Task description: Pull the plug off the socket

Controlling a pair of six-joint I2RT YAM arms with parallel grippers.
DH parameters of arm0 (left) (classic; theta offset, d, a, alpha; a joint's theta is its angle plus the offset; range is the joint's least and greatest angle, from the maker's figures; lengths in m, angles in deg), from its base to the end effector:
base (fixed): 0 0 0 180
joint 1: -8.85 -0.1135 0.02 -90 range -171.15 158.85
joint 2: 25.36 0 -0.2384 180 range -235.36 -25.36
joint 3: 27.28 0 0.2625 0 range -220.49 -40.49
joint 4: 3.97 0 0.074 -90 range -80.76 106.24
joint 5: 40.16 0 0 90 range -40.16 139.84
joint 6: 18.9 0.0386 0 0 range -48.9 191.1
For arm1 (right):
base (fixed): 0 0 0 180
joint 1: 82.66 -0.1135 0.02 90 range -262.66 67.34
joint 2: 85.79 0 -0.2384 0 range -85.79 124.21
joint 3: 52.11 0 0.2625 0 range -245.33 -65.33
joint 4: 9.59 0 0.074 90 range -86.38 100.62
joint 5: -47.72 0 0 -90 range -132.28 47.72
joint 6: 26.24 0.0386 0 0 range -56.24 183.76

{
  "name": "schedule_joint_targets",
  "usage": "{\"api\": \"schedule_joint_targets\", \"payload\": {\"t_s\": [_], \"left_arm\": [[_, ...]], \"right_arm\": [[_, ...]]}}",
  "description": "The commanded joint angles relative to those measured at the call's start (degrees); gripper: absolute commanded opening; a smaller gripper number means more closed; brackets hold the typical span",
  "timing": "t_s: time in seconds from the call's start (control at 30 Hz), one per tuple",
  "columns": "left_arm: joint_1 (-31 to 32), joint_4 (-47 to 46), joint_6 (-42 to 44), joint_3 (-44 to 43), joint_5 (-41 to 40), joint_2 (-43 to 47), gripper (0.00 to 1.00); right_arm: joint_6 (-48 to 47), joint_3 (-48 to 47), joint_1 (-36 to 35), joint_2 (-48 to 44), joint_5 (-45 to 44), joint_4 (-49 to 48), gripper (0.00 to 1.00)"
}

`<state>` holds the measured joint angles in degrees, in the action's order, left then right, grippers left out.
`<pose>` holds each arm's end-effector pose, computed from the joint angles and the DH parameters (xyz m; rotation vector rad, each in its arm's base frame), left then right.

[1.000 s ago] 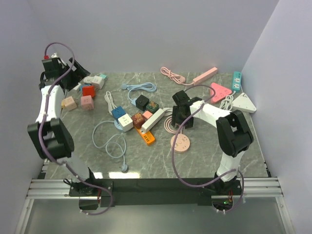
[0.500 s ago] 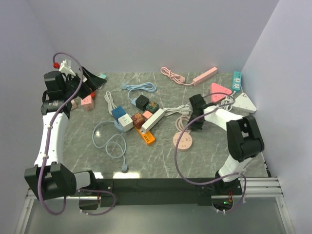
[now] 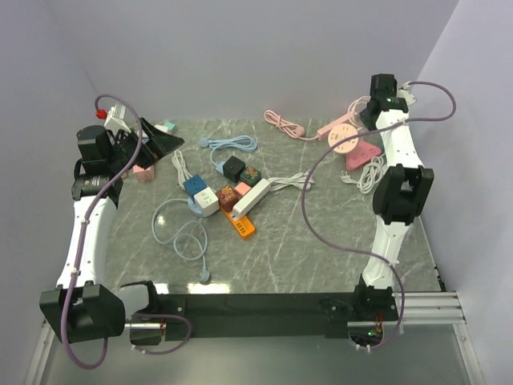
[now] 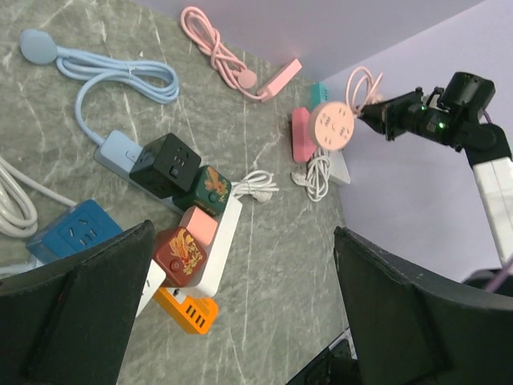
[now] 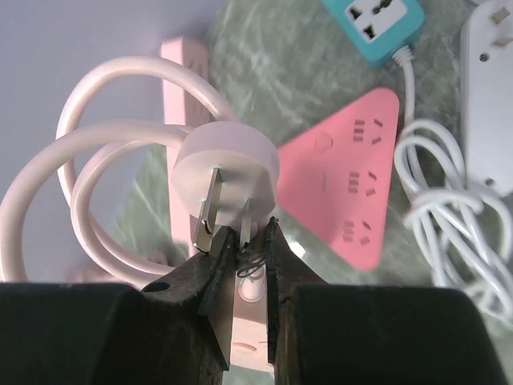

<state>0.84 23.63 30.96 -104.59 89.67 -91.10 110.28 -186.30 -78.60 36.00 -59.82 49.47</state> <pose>0.2796 0.0144 0.3549 -0.2925 1.8866 -1.0251 0.4760 -0.0454 0.2919 1.1258 2.0481 0.0002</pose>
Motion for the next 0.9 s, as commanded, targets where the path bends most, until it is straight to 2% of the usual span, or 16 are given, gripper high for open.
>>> {"api": "schedule_joint_targets", "payload": {"t_s": [0.0,0.1,0.27,0.33,0.4,0.43,0.47,0.5,0.57,0.63,0.7,0.73,0.87], "left_arm": [[0.19,-2.09,-0.82,1.25,1.30,2.19,1.00],[0.19,-0.77,-0.55,0.99,1.21,1.49,0.99],[0.28,-0.15,-0.46,0.81,0.07,0.79,0.99],[0.45,-0.77,-0.73,1.51,-0.19,0.52,0.99],[0.45,-0.95,-0.55,2.30,-0.37,-0.44,1.00],[0.63,-0.68,-0.29,2.40,-0.81,-0.97,1.00],[0.71,-0.25,0.15,2.48,-0.98,-2.19,0.99],[0.89,0.80,0.85,2.14,-1.42,-2.90,0.99],[1.94,2.39,2.42,1.70,-2.83,-4.83,0.99],[2.56,2.83,2.87,1.52,-3.62,-5.89,0.99],[3.00,2.48,2.18,1.69,-3.97,-6.77,0.99],[3.09,2.05,1.91,1.95,-3.89,-6.95,0.99],[3.18,-0.06,0.42,3.10,-2.75,-6.86,0.99]], "right_arm": [[13.02,-5.16,2.53,5.37,-1.27,2.42,0.00],[19.63,-1.39,3.77,5.56,-1.35,-4.96,0.00],[24.31,7.83,7.10,3.36,0.83,-20.52,0.00],[24.23,7.24,9.04,4.58,3.21,-21.33,0.00],[23.36,1.89,9.91,7.47,3.91,-17.74,0.00],[22.92,-0.91,10.09,8.27,4.27,-16.76,0.03],[22.30,-1.89,10.44,9.06,5.92,-16.23,0.14],[21.86,-2.69,10.71,10.20,7.24,-16.05,0.44],[20.55,-3.84,11.24,10.13,9.96,-14.64,0.72],[18.53,-1.13,11.24,8.82,12.69,-15.95,0.81],[16.94,2.12,11.06,4.36,16.20,-18.31,0.85],[16.06,8.23,10.80,1.98,17.27,-20.95,0.85],[9.66,19.61,5.99,-10.75,21.40,-23.61,0.86]]}}
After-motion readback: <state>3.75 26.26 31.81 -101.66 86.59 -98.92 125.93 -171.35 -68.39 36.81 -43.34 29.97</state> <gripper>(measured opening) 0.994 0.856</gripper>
